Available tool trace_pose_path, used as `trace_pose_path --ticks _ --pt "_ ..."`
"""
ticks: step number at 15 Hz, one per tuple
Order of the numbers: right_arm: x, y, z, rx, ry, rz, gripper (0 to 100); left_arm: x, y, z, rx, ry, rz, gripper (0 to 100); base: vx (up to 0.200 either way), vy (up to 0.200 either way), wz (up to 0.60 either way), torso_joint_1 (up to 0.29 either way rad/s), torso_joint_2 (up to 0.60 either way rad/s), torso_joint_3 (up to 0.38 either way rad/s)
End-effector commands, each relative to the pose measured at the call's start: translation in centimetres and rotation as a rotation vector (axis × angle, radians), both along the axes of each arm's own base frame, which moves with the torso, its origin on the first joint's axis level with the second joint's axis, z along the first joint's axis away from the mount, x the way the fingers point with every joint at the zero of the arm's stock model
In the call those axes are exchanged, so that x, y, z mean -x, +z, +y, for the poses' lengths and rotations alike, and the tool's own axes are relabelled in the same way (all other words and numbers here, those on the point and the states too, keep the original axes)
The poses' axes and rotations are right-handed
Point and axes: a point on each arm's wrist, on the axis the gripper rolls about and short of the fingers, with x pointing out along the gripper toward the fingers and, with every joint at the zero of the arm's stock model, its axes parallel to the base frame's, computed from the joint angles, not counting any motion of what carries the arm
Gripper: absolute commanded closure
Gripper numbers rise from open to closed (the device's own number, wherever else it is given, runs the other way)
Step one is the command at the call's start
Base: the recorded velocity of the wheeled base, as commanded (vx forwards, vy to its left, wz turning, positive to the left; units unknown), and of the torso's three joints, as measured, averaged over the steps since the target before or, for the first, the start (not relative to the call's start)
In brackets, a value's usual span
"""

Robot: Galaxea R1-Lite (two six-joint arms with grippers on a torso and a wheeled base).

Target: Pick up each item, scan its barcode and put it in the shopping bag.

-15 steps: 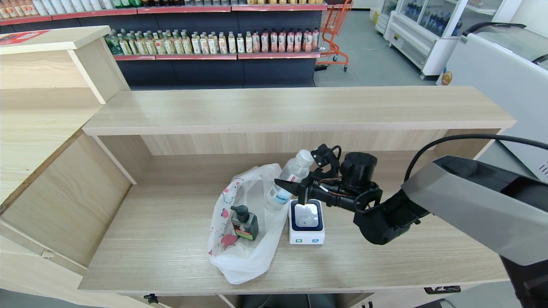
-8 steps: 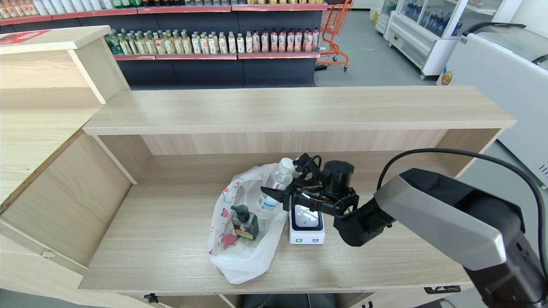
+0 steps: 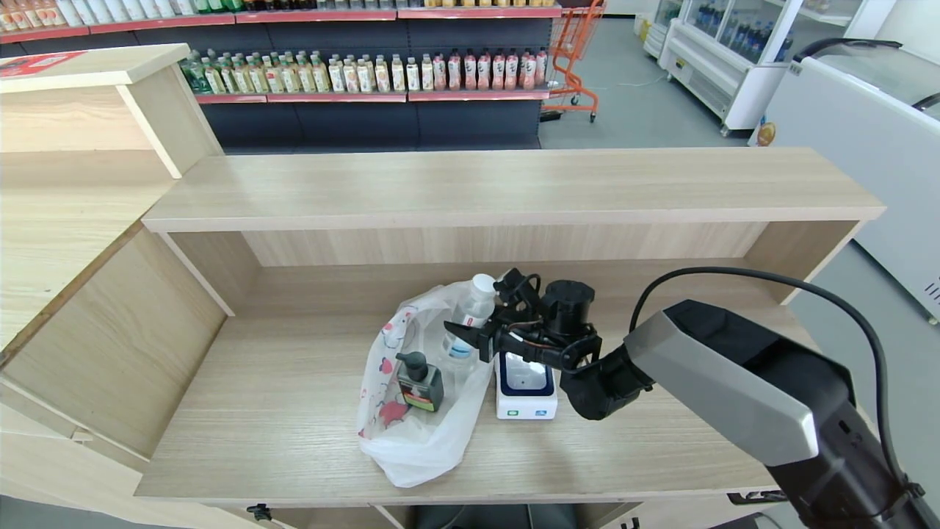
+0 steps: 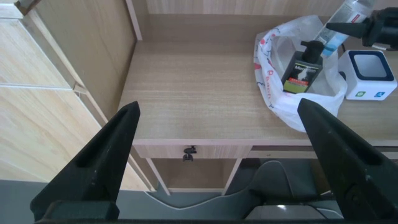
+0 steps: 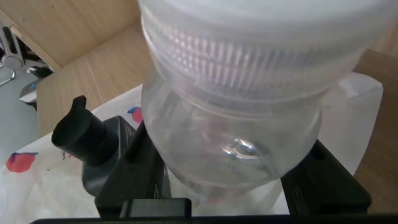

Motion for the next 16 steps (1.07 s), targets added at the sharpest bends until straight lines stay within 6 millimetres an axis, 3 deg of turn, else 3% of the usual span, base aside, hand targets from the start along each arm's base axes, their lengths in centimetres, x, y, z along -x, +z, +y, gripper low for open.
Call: trace_pose_path --ticks 1,6,7,10,16 --pt "-0.3 -0.9 -0.3 0.016 -0.009 0.002 100 0.0 0.0 0.0 0.0 0.001 0.001 0 0.0 0.0 0.0 0.0 0.0 0.0" --pt "-0.4 -1.1 -0.3 0.016 -0.01 -0.005 100 0.0 0.0 0.0 0.0 0.001 0.001 0 0.0 0.0 0.0 0.0 0.0 0.0" --pt "-0.4 -1.2 -0.3 0.017 -0.009 -0.004 0 0.0 0.0 0.0 0.0 0.0 0.001 0 0.0 0.0 0.0 0.0 0.0 0.0" --pt "-0.3 -0.5 -0.3 0.011 -0.004 -0.012 0 0.0 0.0 0.0 0.0 0.001 0.002 0 0.0 0.0 0.0 0.0 0.0 0.0" --pt "1.4 4.2 -1.8 -0.055 -0.006 0.035 0 0.0 0.0 0.0 0.0 0.001 0.001 0 0.0 0.0 0.0 0.0 0.0 0.0"
